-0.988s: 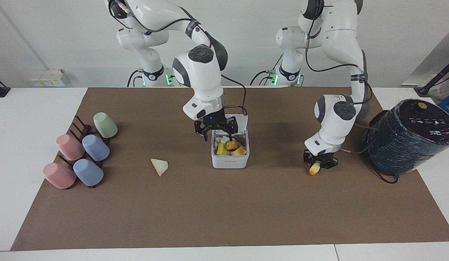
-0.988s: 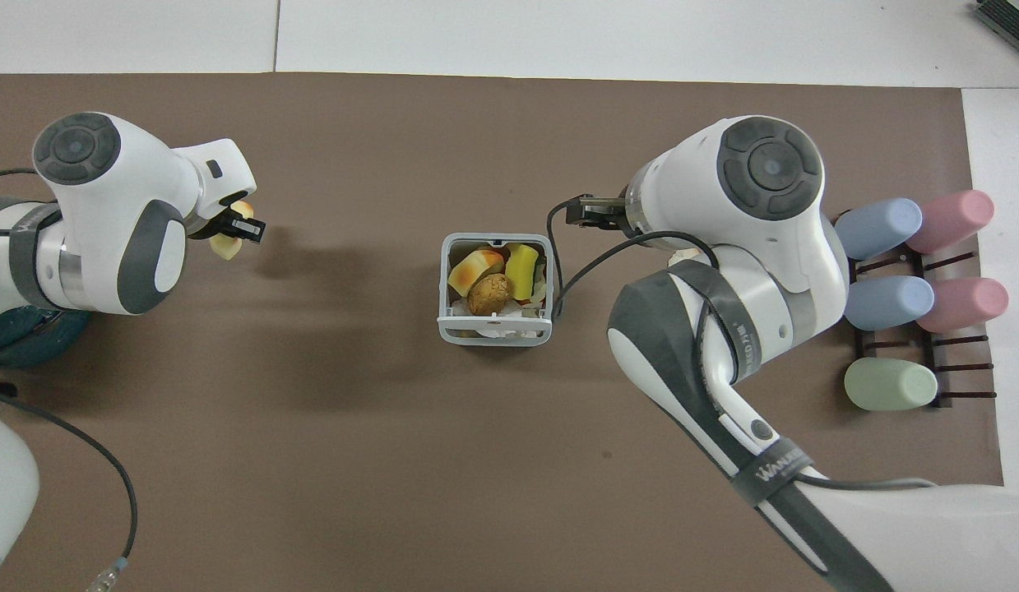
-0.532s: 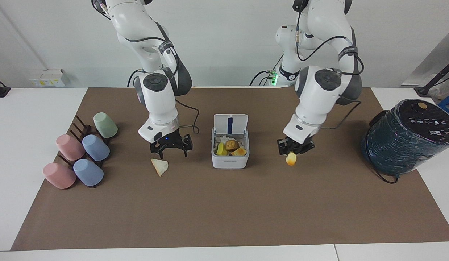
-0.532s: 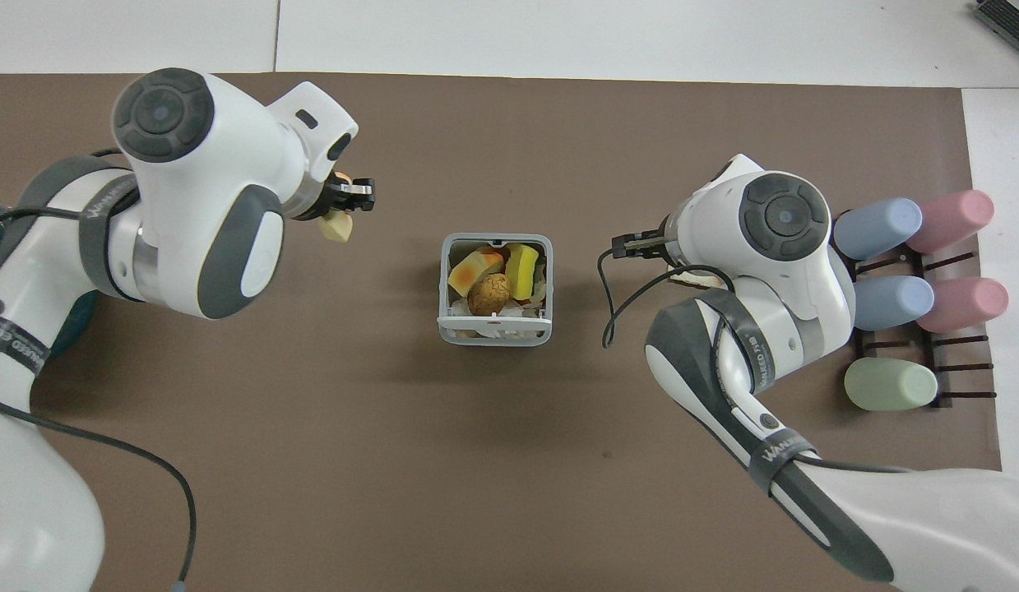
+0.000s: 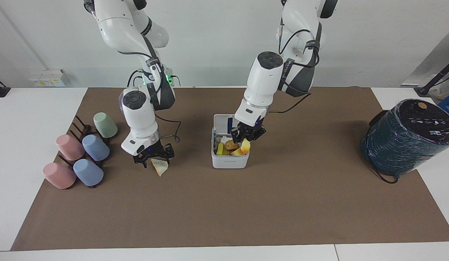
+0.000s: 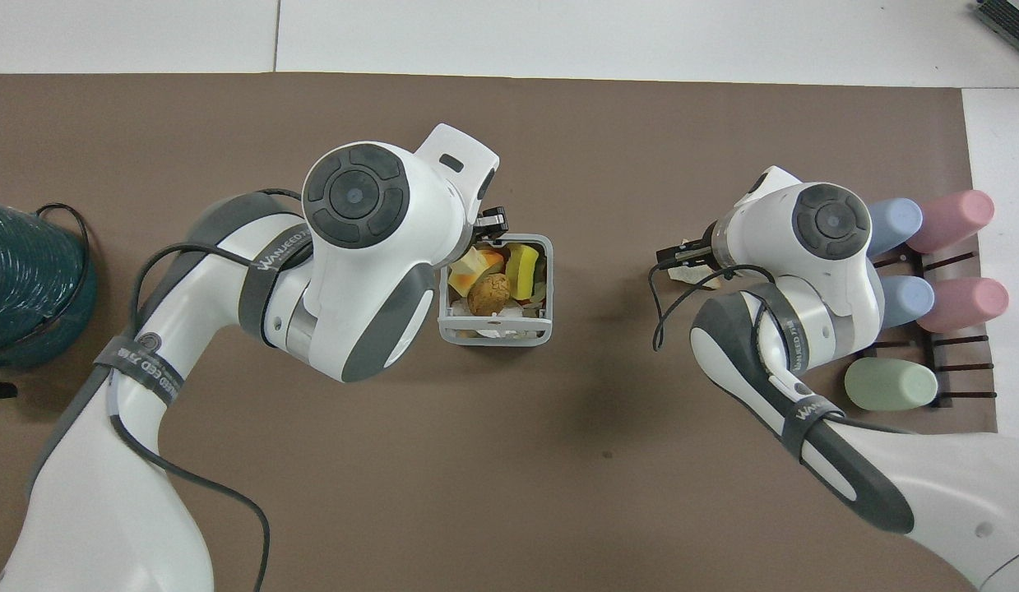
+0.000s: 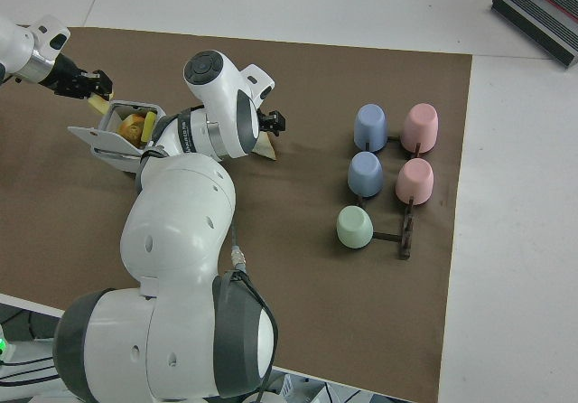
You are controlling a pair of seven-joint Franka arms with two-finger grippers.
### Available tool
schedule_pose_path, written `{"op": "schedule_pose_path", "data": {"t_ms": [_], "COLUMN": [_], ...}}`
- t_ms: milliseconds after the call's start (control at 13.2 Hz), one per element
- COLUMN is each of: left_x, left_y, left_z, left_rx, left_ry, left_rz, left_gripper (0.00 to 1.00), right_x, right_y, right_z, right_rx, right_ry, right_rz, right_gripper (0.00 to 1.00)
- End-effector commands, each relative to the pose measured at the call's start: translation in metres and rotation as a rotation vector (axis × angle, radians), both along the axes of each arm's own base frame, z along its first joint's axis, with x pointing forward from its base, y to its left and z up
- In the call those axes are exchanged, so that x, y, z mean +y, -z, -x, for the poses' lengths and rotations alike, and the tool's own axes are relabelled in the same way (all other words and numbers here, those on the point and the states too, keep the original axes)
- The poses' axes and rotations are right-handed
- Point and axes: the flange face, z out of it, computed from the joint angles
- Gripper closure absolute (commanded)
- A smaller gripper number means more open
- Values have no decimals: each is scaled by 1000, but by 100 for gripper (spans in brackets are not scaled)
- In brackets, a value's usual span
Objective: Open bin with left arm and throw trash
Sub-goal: 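Release the toast into the bin and withdraw the left gripper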
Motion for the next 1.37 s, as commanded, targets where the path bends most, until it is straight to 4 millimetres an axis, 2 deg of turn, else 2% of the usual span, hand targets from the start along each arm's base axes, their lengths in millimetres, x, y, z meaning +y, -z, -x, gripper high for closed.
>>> {"op": "schedule_pose_path", "data": {"t_ms": [0, 152, 228, 304, 380, 456, 684, 760, 912, 988, 1064, 1140, 1292], "left_x": [0, 1, 1, 0, 0, -2, 10, 24, 67, 84, 102, 126, 193], "left_y": [19, 23, 20, 16, 13, 8, -27, -39, -58, -78, -89, -89, -118], "left_z": [18, 21, 20, 19, 17, 15, 4, -3, -18, -26, -30, -34, -37], "left_rx": [40, 50, 48, 45, 46, 50, 107, 123, 181, 188, 209, 242, 248], "left_ry": [-43, -47, -48, -52, -55, -54, -69, -83, -121, -130, -142, -152, -108], "left_rz": [52, 52, 55, 59, 60, 61, 47, 35, 2, 0, -13, -33, -38], "left_gripper": [87, 28, 20, 18, 15, 14, 14, 14, 16, 16, 16, 16, 16], "right_x": [1, 1, 2, 2, 2, 1, 2, 1, 1, 3, 12, 23, 59], "right_y": [15, 26, 28, 29, 29, 28, 23, 15, -9, -26, -42, -61, -97], "right_z": [1, 2, 1, 2, 2, 2, 1, -1, -6, -9, -11, -15, -20], "right_rx": [4, 24, 26, 29, 32, 30, 31, 21, 13, 1, 5, 4, 2], "right_ry": [-36, -34, -36, -36, -35, -32, -17, -8, 17, 26, 61, 102, 147], "right_rz": [-4, -7, -9, -9, -9, -9, -13, -15, -8, -5, -26, -72, -131], "right_gripper": [7, 13, 25, 52, 84, 100, 100, 100, 100, 100, 100, 100, 100]}}
